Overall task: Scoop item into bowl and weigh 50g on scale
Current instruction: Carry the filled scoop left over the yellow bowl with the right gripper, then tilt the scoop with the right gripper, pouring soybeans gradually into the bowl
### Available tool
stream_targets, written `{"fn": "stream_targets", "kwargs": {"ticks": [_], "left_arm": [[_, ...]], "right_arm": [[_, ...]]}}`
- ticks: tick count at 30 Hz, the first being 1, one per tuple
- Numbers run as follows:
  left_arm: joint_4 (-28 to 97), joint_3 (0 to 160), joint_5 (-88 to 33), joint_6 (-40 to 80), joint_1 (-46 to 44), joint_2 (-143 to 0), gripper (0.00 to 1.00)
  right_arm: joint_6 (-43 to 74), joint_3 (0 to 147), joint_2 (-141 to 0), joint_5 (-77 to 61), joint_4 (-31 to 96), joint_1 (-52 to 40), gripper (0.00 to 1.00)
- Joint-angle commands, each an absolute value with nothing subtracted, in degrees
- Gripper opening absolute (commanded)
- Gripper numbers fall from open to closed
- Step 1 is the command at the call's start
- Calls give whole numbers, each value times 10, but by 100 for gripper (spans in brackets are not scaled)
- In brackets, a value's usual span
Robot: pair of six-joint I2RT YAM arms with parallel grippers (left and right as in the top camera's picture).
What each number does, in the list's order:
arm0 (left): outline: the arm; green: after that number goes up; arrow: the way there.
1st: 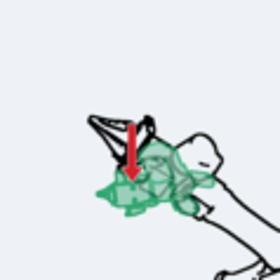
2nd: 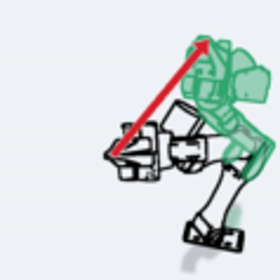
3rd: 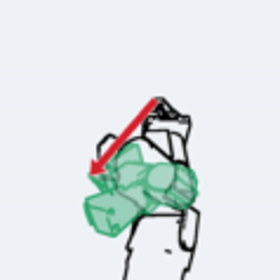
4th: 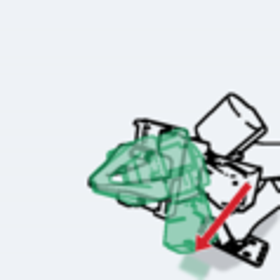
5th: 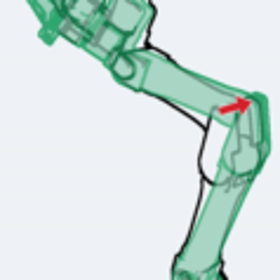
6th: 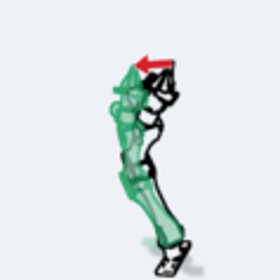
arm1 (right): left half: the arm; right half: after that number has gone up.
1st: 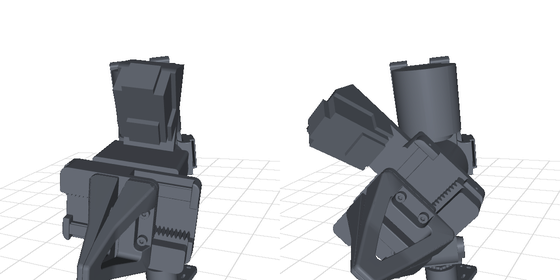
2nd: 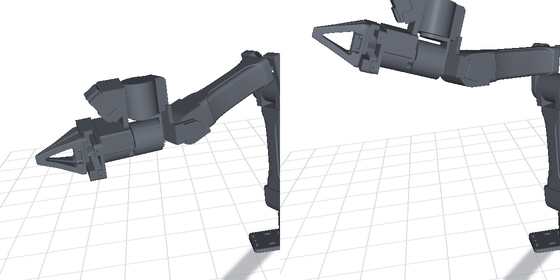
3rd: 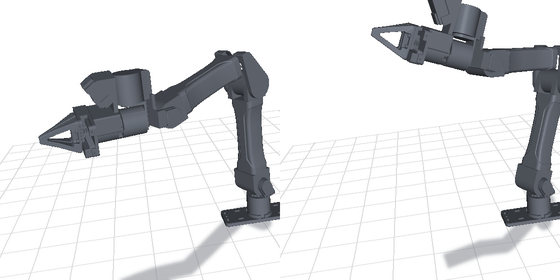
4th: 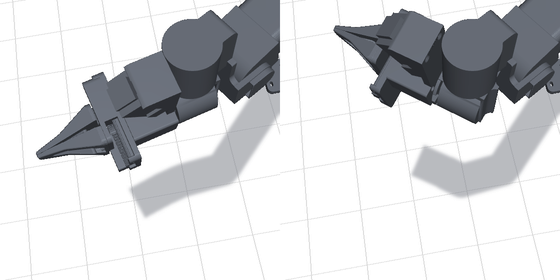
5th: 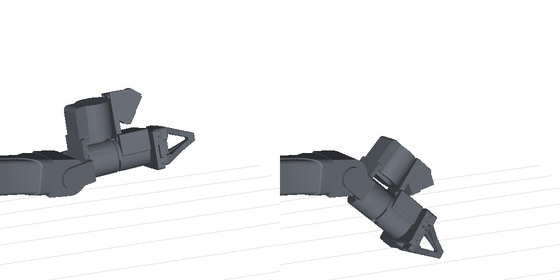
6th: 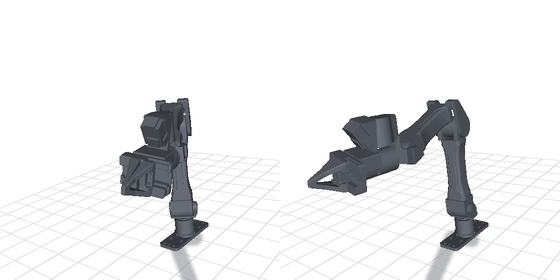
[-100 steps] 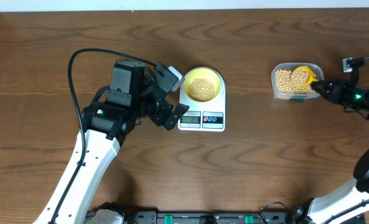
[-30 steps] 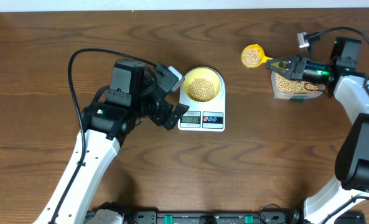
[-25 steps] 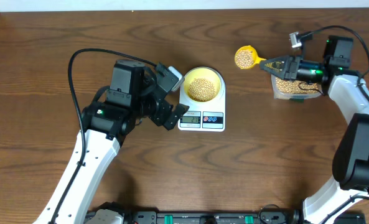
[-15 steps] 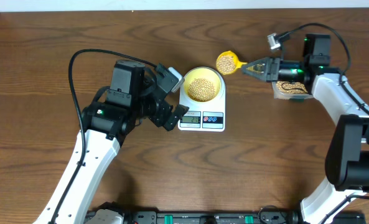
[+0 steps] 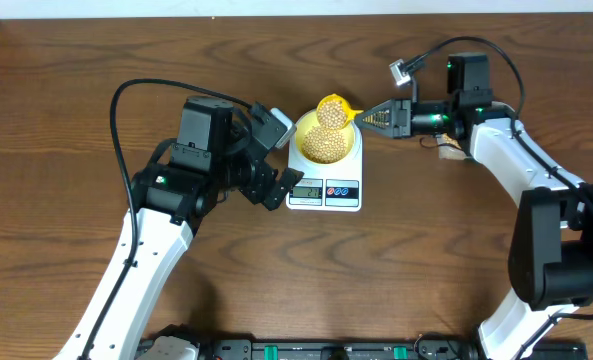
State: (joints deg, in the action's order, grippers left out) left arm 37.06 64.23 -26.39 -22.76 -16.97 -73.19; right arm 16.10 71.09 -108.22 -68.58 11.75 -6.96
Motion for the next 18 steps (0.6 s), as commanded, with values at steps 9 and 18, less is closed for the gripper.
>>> {"fn": "stream_targets", "kwargs": {"ticks": [9, 18], "left_arm": [[371, 640, -259, -235, -168, -730, 98], [371, 640, -259, -235, -168, -730, 98]], "right_arm": [[93, 710, -1086, -657, 113, -101, 1], [62, 710, -1086, -633, 114, -106, 1]]}}
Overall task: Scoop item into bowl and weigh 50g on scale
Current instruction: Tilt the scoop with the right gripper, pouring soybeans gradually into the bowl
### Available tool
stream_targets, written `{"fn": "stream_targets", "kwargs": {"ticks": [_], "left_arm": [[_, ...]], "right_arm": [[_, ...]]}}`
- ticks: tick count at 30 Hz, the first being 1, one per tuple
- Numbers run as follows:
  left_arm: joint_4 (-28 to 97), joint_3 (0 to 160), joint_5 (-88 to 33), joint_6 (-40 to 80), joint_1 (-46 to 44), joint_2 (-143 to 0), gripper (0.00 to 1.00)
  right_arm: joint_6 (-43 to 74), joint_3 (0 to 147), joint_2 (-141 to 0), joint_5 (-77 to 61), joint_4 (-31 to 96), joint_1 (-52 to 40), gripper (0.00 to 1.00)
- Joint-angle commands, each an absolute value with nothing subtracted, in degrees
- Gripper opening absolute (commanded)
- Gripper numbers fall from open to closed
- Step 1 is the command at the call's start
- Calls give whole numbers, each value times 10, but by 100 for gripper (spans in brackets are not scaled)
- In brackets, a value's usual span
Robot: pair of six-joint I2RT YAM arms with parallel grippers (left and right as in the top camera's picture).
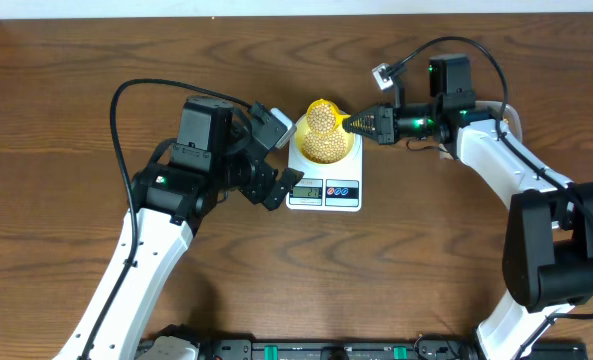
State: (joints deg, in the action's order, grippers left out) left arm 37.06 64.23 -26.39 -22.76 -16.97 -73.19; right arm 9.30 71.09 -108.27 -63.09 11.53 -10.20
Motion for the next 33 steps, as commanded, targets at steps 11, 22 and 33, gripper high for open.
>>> {"fn": "stream_targets", "kwargs": {"ticks": [11, 22, 33], "left_arm": [[371, 640, -259, -235, -168, -730, 98], [371, 640, -259, -235, -168, -730, 98], [371, 640, -259, -235, -168, -730, 97]], "right_arm": [[2, 710, -1086, -596, 113, -106, 1], [-86, 710, -1086, -569, 114, -106, 1], [-141, 710, -1086, -569, 115, -106, 1]]}}
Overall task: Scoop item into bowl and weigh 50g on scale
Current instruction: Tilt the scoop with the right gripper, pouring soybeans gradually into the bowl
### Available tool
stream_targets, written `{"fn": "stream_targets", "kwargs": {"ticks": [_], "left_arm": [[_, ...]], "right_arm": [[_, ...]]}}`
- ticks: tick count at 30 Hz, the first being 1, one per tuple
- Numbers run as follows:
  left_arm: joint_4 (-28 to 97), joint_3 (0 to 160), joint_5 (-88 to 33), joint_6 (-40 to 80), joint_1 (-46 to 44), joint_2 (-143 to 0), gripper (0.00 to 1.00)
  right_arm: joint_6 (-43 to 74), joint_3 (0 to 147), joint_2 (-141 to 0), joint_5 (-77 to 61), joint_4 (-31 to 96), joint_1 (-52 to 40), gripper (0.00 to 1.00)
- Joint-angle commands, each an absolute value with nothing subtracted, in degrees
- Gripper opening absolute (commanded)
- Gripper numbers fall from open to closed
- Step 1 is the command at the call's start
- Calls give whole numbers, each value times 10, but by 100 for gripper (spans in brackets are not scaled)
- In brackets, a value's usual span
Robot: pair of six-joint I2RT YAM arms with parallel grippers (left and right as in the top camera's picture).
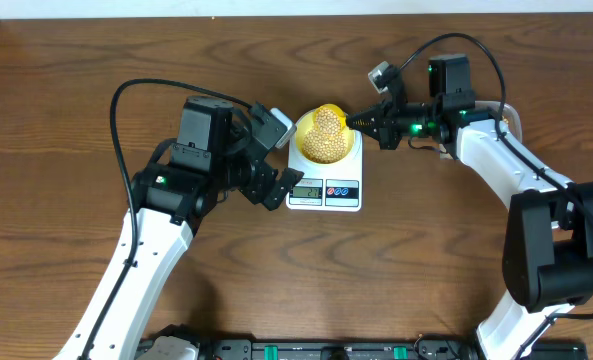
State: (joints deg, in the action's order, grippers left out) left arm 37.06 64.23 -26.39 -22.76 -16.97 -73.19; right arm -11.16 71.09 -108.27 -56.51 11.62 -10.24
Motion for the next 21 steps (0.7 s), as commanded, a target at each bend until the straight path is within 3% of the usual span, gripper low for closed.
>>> {"fn": "stream_targets", "kwargs": {"ticks": [1, 21], "left_arm": [[371, 640, -259, -235, -168, -730, 98], [371, 640, -259, -235, -168, -730, 98]], "right_arm": [[-146, 710, -1086, -569, 115, -106, 1], [-205, 710, -1086, -559, 113, -106, 1]]}}
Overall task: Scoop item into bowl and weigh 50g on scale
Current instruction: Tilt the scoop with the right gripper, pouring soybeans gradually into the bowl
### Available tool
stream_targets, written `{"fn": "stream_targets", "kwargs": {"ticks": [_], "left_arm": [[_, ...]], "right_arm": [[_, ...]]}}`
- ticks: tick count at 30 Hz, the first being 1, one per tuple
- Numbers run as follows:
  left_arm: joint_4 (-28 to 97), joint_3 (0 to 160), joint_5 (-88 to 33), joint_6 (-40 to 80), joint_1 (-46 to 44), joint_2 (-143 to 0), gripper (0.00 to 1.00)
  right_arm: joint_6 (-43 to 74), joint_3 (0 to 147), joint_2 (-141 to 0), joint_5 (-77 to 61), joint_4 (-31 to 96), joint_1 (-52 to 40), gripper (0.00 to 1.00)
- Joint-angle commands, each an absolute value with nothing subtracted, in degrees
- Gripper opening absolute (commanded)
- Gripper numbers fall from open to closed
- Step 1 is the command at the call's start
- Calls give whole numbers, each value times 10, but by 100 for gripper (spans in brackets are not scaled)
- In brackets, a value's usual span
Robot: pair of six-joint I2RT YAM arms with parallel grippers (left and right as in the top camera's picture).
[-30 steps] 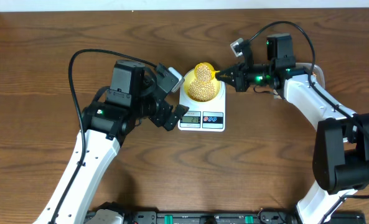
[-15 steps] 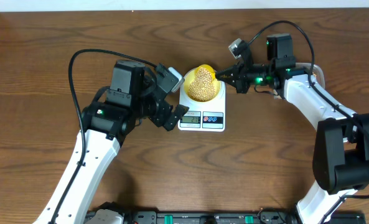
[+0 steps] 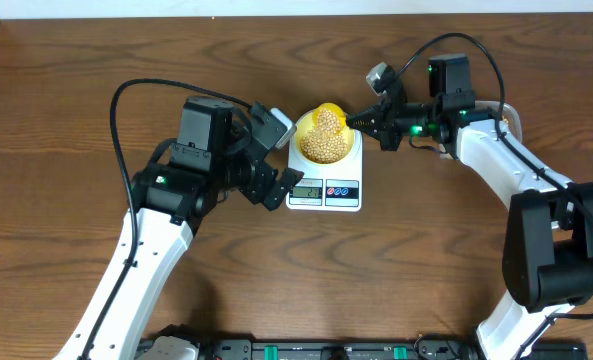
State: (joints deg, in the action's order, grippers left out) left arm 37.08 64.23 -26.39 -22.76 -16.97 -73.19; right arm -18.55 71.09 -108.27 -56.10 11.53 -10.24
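Note:
A yellow bowl [image 3: 325, 148] heaped with pale beans stands on the white scale [image 3: 325, 190], whose display faces the front. My right gripper [image 3: 359, 121] is shut on the handle of a yellow scoop [image 3: 328, 113]. The scoop lies tipped over the back of the bowl, and its beans run together with the heap. My left gripper [image 3: 282, 188] rests at the scale's left edge, beside the display. Its fingers are apart and hold nothing.
The brown wooden table [image 3: 66, 230] carries the scale at its middle. A small tan object [image 3: 449, 153] lies under the right arm, behind the wrist. The right arm's cable loops above it.
The right wrist has rolled slightly further, and the scoop sits a little more tipped over the bowl. The left arm and the scale have not moved.
At first my right gripper held the bean-filled scoop level above the bowl's back rim. Then it had moved left, with the scoop over the bowl. Later the wrist was rolled and the scoop tipped onto the heap, and it stays so now. The left arm stayed still.

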Motion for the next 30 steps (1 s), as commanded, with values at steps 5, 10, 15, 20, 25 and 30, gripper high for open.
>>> {"fn": "stream_targets", "kwargs": {"ticks": [5, 10, 15, 20, 25, 30], "left_arm": [[371, 640, -259, -235, -168, -730, 98], [371, 640, -259, -235, -168, -730, 98], [371, 640, -259, -235, -168, -730, 98], [371, 640, -259, -235, -168, -730, 98], [371, 640, -259, -235, -168, -730, 98], [371, 640, -259, -235, -168, -730, 98]], "right_arm": [[-211, 710, -1086, -548, 113, -106, 1], [-220, 710, -1086, -547, 109, -106, 1], [-220, 710, -1086, -547, 104, -106, 1], [-235, 710, -1086, -547, 105, -106, 1], [-246, 710, -1086, -547, 105, -106, 1], [-266, 710, -1086, -547, 105, -106, 1]]}}
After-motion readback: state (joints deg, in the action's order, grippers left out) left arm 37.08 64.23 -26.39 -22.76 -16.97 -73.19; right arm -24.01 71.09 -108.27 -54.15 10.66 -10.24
